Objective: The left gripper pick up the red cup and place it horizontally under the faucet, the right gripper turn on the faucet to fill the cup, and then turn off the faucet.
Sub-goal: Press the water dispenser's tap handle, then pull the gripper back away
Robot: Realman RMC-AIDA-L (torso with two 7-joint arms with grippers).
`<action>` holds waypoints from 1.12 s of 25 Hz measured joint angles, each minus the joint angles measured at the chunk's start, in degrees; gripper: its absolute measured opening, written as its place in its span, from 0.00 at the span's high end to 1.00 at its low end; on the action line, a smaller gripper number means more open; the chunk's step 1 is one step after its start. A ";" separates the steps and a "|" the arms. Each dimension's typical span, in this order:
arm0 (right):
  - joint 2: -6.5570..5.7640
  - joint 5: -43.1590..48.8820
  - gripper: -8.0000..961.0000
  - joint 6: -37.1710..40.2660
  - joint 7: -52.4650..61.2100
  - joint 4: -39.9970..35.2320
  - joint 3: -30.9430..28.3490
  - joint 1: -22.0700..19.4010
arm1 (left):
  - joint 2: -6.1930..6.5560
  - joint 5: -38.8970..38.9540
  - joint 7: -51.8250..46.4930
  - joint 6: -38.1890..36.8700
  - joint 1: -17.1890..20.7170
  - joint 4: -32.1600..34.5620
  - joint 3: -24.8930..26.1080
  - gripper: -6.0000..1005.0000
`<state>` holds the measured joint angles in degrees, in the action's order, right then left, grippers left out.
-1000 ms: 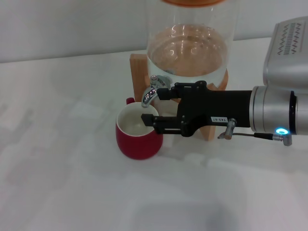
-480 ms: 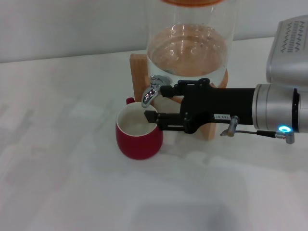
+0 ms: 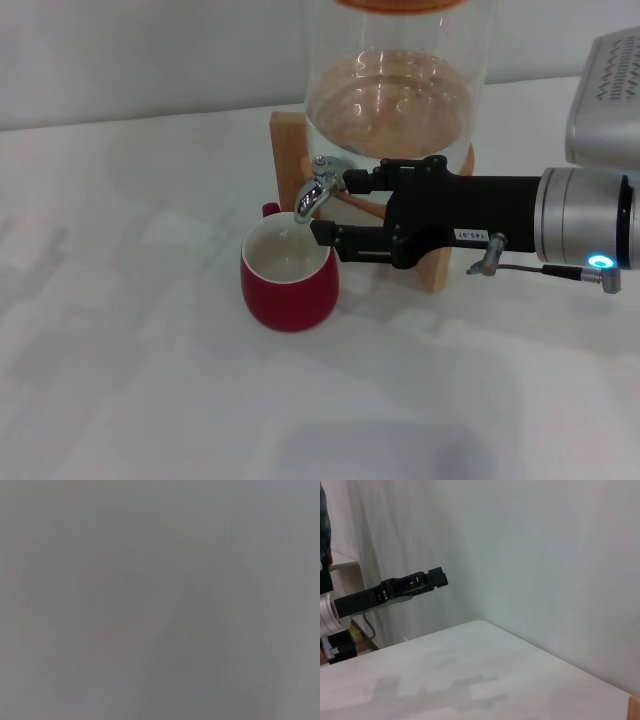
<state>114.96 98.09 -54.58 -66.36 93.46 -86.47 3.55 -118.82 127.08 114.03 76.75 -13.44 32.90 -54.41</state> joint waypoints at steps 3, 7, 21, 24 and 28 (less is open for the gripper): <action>0.00 0.00 0.24 -0.08 0.00 0.00 -0.10 -0.01 | 0.00 0.00 -0.02 0.03 0.00 0.00 0.03 0.19; 0.00 -0.03 0.24 -0.34 0.01 -0.01 -0.13 -0.11 | 0.00 0.00 -0.03 0.04 0.00 0.02 0.08 0.19; 0.00 -0.62 0.24 -3.17 -0.27 2.24 -0.57 -0.40 | 0.00 0.08 0.07 -0.18 0.00 0.14 0.10 0.19; 0.00 -0.63 0.24 -3.47 -0.29 2.46 -1.47 -0.67 | 0.00 0.12 0.08 -0.42 -0.04 0.14 0.17 0.19; 0.04 -0.63 0.24 -4.82 -0.03 3.64 -3.64 -1.80 | 0.00 0.36 0.02 -1.35 -0.25 0.16 0.28 0.19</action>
<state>115.00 97.46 -59.41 -66.39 97.11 -90.11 1.75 -118.82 127.44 114.04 75.40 -13.69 33.07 -54.13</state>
